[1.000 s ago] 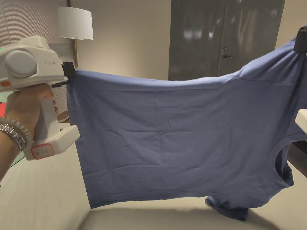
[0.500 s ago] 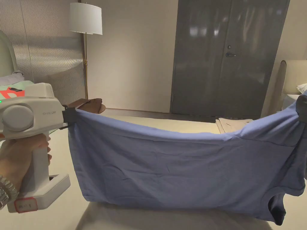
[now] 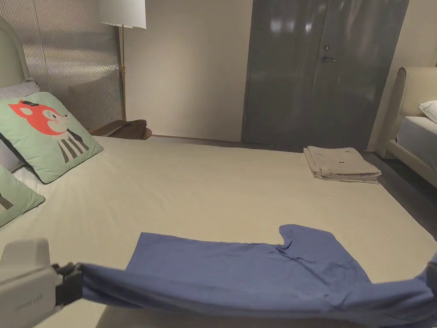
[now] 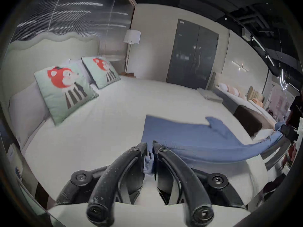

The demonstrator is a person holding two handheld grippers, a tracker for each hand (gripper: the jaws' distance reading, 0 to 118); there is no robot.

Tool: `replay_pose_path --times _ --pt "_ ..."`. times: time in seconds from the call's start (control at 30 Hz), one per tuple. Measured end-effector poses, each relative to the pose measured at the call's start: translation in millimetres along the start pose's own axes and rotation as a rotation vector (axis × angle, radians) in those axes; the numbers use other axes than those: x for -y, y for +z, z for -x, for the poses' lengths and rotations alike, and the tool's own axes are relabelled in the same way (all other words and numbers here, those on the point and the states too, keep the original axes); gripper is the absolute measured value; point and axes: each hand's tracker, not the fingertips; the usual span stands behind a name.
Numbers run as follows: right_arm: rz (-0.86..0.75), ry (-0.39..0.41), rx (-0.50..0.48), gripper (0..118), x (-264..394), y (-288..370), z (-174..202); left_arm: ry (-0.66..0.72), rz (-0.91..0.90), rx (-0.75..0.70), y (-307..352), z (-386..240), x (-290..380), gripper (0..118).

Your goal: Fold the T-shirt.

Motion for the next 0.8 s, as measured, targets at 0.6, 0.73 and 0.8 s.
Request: replay_pose_path --times 0.6,0.73,0.8 --pt "0.451 -0.075 0.051 3 188.0 9.0 7.8 -0.045 0.373 -0.044 -23.6 34.2 143.9 6" --pt "0.481 -0.097 0.066 3 203.0 3.4 0.6 -0.098 0.398 -0.079 -27.4 32.9 150.0 6" --pt "0.493 -0.115 0.074 3 206.4 1.7 -1.9 -0.084 0.41 -0.08 -28.9 37.2 151.4 6"
